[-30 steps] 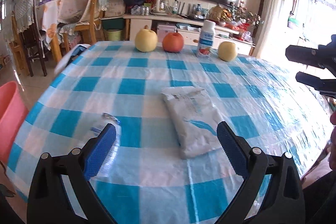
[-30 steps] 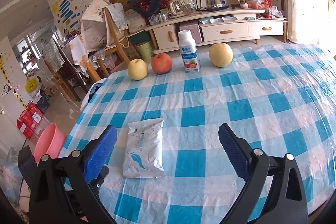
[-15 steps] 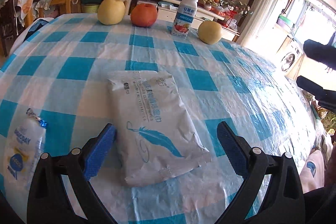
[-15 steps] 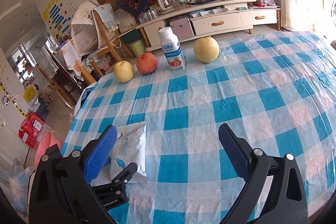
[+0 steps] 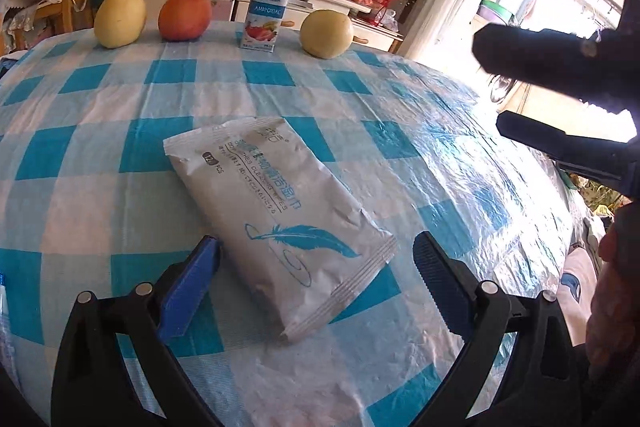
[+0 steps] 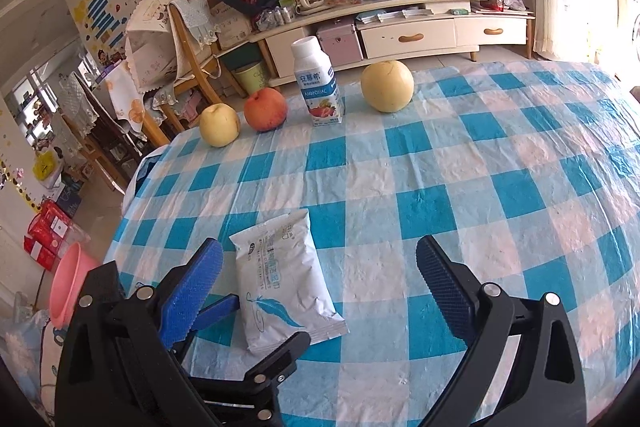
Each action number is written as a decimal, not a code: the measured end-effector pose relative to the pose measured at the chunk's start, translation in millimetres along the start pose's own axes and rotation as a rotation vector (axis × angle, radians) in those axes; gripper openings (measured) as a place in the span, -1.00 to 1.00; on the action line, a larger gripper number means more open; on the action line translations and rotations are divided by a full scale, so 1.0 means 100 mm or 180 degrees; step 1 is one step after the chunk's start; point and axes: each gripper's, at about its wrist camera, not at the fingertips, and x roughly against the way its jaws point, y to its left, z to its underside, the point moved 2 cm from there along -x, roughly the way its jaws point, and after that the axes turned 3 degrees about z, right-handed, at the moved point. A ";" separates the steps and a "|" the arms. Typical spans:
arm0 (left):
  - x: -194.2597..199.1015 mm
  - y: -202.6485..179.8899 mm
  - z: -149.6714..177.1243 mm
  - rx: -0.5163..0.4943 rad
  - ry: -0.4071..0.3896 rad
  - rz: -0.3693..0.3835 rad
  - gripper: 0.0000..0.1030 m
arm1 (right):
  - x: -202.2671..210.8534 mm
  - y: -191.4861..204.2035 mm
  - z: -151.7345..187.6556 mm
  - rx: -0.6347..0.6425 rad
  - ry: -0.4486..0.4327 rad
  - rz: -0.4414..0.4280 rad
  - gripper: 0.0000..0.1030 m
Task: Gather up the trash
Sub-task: 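Grasp the second Magicday bottle with the left gripper while the right grasps the feather pack, then drop the bottle into the bucket with the left gripper while the right drops the pack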
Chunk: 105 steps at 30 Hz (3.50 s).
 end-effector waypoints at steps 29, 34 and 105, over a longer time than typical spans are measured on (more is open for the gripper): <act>1.10 1.56 0.29 0.0307 0.0509 -0.1159 0.88 | -1.05 0.61 0.52 0.1106 0.0607 0.0223 0.87; 1.06 1.59 0.32 0.0318 0.0555 -0.1203 0.62 | -1.10 0.63 0.55 0.1131 0.0642 0.0240 0.87; 3.22 2.75 0.55 0.1877 -0.2045 -0.1503 0.17 | -0.24 3.25 0.68 0.1246 0.0467 -0.1585 0.49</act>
